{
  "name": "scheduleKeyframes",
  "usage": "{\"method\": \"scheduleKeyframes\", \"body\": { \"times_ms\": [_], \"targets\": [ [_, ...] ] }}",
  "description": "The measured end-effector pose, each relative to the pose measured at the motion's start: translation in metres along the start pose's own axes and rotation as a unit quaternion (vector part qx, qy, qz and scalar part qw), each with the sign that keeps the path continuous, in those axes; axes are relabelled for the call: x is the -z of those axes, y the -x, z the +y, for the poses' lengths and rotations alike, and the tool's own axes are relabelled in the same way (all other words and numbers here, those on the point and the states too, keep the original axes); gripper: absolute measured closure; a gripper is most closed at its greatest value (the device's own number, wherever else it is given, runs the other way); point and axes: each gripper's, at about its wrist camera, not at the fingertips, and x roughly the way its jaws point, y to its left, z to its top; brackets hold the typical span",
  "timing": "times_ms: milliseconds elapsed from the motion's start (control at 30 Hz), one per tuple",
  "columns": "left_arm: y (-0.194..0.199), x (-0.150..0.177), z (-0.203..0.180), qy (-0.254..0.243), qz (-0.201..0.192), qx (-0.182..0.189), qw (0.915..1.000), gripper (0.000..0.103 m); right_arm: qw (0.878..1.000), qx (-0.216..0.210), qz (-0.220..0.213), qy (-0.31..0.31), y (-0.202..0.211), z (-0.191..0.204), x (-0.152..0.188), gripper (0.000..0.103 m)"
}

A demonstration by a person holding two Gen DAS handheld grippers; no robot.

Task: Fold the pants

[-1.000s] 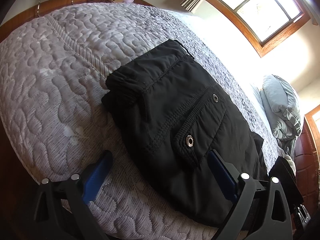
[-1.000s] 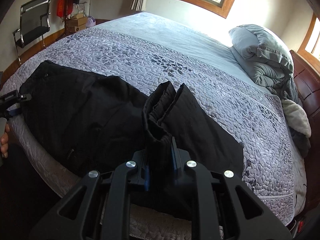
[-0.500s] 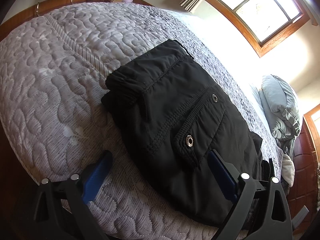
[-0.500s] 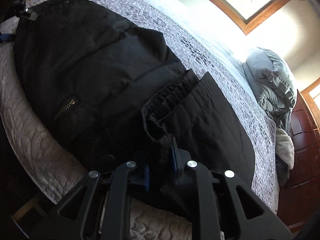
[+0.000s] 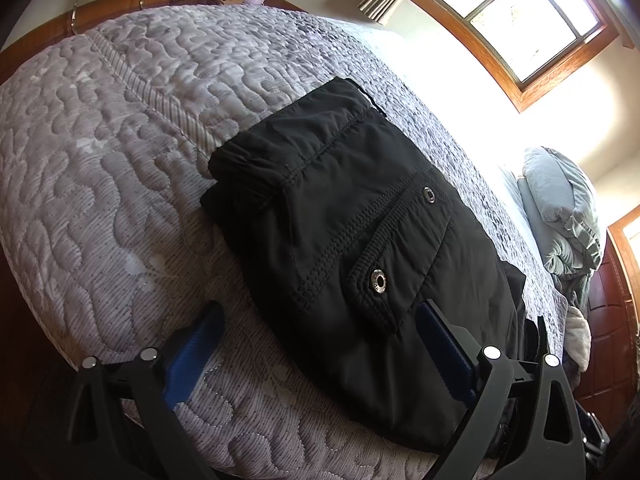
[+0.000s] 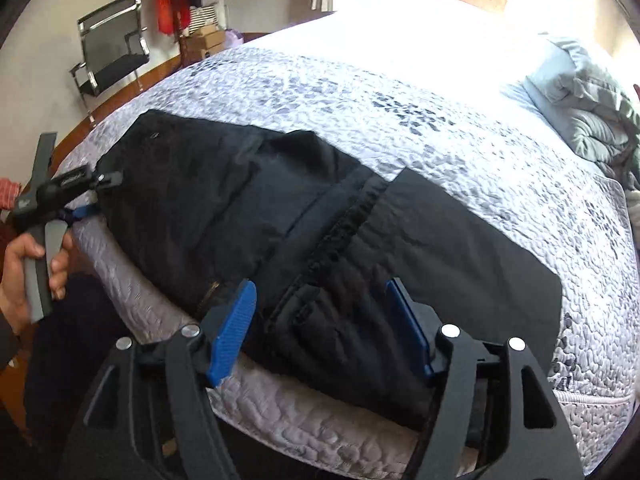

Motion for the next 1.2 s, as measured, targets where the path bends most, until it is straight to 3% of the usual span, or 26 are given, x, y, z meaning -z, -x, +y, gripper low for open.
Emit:
{"method": "scheduleKeyframes", "body": {
  "times_ms": [100,300,367,500,600,633,667,733,833,900,967,1200],
  "targets": [
    [-0.001,0.0,-0.001,-0.001,0.001,0.0,1.0,0.005,0.999,0.034,0.027,-0.002,-0.023,-0.014,-0.008,0.051],
    [-0.001,-0.003,0.003,-0.001,0.005,0.013,0.9999,0.005,0.995,0.024,0.095,0.021,-0.07,-0.004,0.009,0.057],
    [-0.001,-0.003,0.004,-0.001,0.007,0.016,0.9998,0.005,0.994,0.008,0.103,0.027,-0.071,0.0,0.011,0.064],
    [0.0,-0.005,0.007,0.007,0.007,0.025,0.9996,0.005,0.99,-0.026,0.132,0.034,-0.078,0.002,0.008,0.064],
    [0.013,-0.006,0.019,0.047,-0.01,0.053,0.9974,0.005,0.982,-0.082,0.164,0.043,-0.075,-0.003,-0.02,0.065],
    [0.016,-0.005,0.025,0.069,-0.01,0.069,0.9952,0.005,0.978,-0.109,0.17,0.053,-0.072,-0.002,-0.038,0.057],
    [0.018,-0.005,0.032,0.091,-0.008,0.086,0.9921,0.005,0.973,-0.139,0.175,0.062,-0.069,0.001,-0.059,0.043],
    [0.019,-0.006,0.043,0.128,-0.007,0.105,0.9862,0.005,0.956,-0.203,0.187,0.096,-0.068,0.015,-0.108,0.024],
    [0.015,-0.012,0.057,0.18,0.0,0.135,0.9744,0.005,0.935,-0.254,0.19,0.156,-0.078,0.051,-0.183,0.014],
    [0.011,-0.018,0.061,0.196,-0.003,0.144,0.97,0.005,0.923,-0.278,0.191,0.187,-0.092,0.078,-0.223,0.014],
    [0.005,-0.026,0.062,0.204,-0.003,0.154,0.9667,0.005,0.901,-0.309,0.215,0.217,-0.119,0.113,-0.258,0.013],
    [-0.014,-0.039,0.061,0.213,-0.002,0.16,0.964,0.005,0.838,-0.331,0.302,0.312,-0.218,0.235,-0.3,0.013]
  ]
}}
